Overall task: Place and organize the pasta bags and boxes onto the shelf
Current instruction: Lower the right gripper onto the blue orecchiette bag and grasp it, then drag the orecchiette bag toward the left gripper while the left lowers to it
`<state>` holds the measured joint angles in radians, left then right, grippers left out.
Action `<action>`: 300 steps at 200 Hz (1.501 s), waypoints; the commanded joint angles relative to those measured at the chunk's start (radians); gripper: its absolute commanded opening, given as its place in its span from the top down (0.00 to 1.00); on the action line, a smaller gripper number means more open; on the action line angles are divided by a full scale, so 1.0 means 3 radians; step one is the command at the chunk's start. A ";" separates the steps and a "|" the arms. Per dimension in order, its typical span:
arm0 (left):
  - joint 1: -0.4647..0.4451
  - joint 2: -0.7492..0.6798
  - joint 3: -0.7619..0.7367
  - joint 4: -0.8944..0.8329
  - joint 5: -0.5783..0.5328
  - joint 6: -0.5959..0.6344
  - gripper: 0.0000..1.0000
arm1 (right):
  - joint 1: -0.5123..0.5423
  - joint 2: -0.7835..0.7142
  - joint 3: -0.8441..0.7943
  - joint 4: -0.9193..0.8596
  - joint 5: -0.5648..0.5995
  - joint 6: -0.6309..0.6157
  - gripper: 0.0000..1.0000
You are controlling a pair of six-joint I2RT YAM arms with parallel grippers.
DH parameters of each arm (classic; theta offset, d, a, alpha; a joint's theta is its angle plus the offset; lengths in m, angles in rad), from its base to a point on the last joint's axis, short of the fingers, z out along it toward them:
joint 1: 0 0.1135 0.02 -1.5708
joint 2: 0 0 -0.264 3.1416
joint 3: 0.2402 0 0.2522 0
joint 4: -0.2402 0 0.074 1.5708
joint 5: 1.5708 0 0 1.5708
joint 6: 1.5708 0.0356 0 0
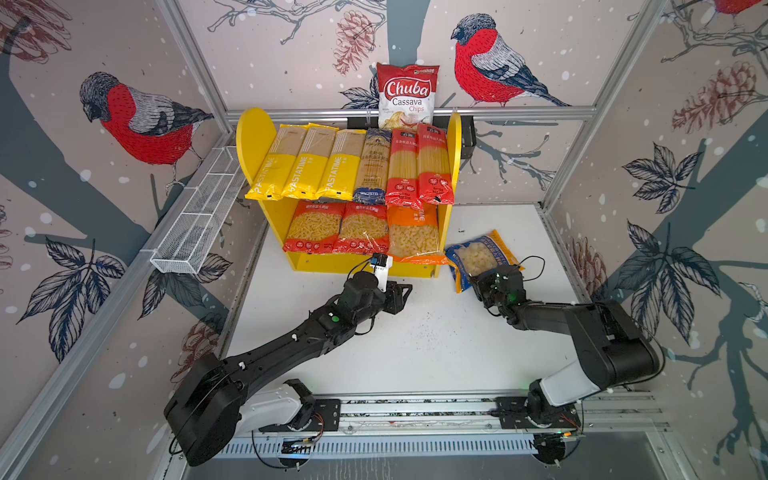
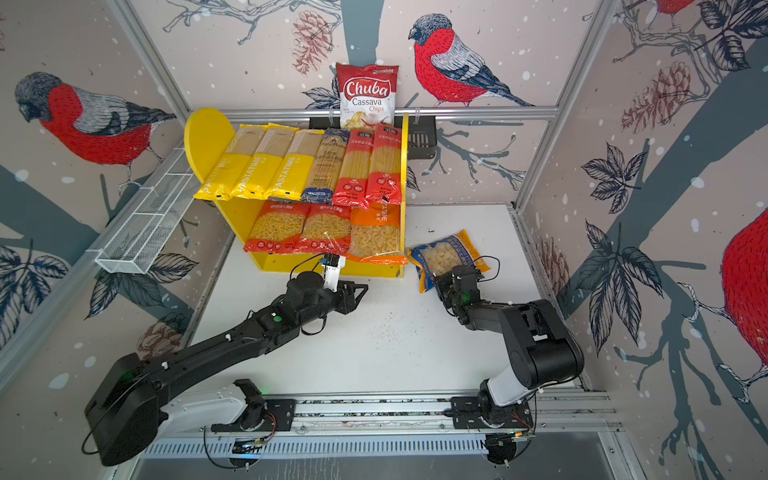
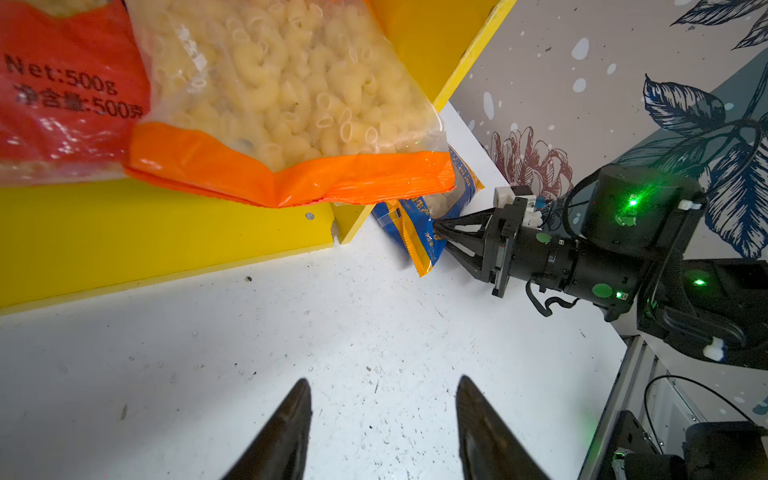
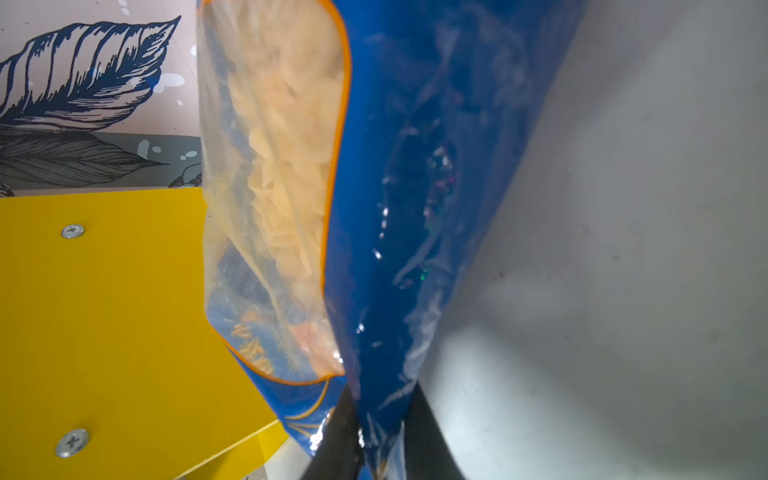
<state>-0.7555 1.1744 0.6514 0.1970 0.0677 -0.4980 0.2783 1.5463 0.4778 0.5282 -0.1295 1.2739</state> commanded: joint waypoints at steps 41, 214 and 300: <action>-0.0002 0.0086 -0.0017 0.0214 0.0079 0.0042 0.45 | -0.0114 -0.0625 -0.0229 -0.0806 -0.0071 -0.0853 0.96; -0.0028 0.0622 -0.0420 0.0734 0.0759 -0.0421 0.35 | 0.1541 -0.1730 -0.0333 -0.2755 0.0123 -0.1113 0.93; -0.0002 0.1290 -0.0167 0.1106 0.1069 -0.0576 0.38 | 0.0072 -0.2517 -0.0105 -0.2948 -0.0081 -0.1476 0.46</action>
<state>-0.7555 1.5116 0.5812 0.4400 0.3408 -0.6498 0.4042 0.8539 0.4450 -0.3382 -0.1673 0.8639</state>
